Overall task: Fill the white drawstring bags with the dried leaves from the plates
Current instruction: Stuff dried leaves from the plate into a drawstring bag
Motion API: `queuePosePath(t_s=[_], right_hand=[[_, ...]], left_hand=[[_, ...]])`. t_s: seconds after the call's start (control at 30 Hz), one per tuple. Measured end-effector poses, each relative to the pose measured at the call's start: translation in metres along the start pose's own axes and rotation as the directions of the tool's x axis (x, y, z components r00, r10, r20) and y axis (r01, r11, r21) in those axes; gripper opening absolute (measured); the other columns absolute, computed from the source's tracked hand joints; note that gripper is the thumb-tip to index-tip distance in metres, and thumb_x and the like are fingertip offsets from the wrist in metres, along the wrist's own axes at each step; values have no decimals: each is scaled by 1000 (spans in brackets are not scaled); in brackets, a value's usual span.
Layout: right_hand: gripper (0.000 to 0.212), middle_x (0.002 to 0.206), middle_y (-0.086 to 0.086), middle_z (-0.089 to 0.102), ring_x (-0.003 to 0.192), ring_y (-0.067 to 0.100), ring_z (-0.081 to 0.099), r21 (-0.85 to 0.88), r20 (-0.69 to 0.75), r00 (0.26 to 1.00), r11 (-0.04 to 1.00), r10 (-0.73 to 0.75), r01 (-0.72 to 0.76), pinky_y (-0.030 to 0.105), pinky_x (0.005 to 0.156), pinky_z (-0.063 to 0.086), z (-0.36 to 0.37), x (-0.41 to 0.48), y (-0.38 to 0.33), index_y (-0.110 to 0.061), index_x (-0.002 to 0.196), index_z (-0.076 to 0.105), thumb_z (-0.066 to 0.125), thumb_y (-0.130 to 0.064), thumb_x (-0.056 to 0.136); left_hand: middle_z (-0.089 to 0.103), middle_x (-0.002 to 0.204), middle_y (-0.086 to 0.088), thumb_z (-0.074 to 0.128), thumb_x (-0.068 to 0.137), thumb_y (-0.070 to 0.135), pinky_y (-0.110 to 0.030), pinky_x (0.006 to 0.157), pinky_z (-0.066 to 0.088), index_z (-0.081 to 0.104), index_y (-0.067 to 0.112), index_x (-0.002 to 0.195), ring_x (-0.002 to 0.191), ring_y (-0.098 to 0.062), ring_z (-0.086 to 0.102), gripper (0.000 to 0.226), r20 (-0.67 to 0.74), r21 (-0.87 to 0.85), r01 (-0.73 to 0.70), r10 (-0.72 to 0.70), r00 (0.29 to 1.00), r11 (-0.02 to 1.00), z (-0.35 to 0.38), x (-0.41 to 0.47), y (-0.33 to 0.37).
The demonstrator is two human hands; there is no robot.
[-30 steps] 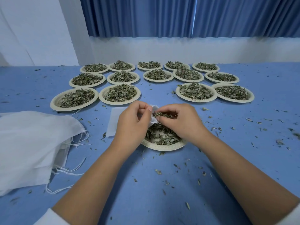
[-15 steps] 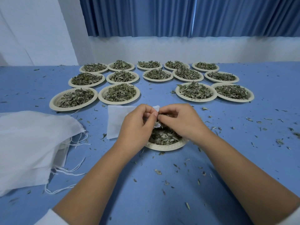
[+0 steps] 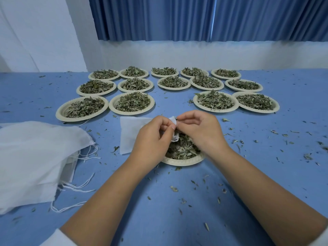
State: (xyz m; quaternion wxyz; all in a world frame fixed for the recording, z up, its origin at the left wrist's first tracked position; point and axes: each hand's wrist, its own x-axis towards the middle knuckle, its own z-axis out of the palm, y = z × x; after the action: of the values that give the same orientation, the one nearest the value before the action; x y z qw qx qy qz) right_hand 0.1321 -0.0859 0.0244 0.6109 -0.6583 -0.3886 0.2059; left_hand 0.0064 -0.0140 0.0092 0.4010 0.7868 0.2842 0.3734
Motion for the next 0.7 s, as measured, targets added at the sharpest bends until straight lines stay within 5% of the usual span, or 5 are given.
queuePosePath(t_s=[0.17, 0.43, 0.53, 0.6, 0.7], right_hand=[[16, 84, 2, 76, 81, 10, 72, 46, 82, 997, 999, 2, -6, 20, 78, 55, 5, -2, 1, -19, 91, 73, 72, -5, 84], [16, 66, -10, 66, 59, 3, 58, 46, 1, 1000, 999, -21, 21, 9, 56, 43, 1, 0, 1, -21, 78, 70, 80, -10, 78], [19, 84, -8, 63, 72, 8, 58, -28, -12, 999, 998, 48, -48, 16, 64, 47, 2, 3, 4, -27, 89, 67, 81, -20, 78], [25, 96, -11, 67, 82, 5, 63, -46, 54, 994, 994, 97, -94, 21, 73, 51, 1, 5, 5, -25, 104, 68, 78, -23, 81], [13, 80, -9, 74, 56, 1, 59, -38, 136, 984, 993, 113, -109, 14, 59, 49, -1, 4, 3, -26, 97, 74, 72, -17, 87]], left_hand=[[63, 72, 12, 57, 96, 21, -26, 66, 50, 60, 28, 86, 63, 1, 57, 12, -70, -73, 42, -47, 996, 996, -2, 3, 0], [61, 70, 16, 55, 97, 24, -21, 60, 46, 61, 24, 90, 61, -4, 52, 9, 3, -116, -8, 9, 1000, 993, -3, -1, 8], [62, 76, 9, 55, 98, 24, -38, 73, 53, 61, 23, 92, 75, -21, 61, 8, 19, -122, 7, -5, 1000, 992, -2, -2, 10], [61, 74, 10, 55, 98, 25, -37, 74, 53, 61, 23, 92, 74, -16, 61, 9, 27, -111, 7, -4, 1000, 994, -3, -2, 9], [60, 71, 13, 56, 97, 26, -23, 64, 47, 61, 26, 89, 65, -3, 54, 10, 46, -75, -20, 23, 999, 997, -3, -2, 7]])
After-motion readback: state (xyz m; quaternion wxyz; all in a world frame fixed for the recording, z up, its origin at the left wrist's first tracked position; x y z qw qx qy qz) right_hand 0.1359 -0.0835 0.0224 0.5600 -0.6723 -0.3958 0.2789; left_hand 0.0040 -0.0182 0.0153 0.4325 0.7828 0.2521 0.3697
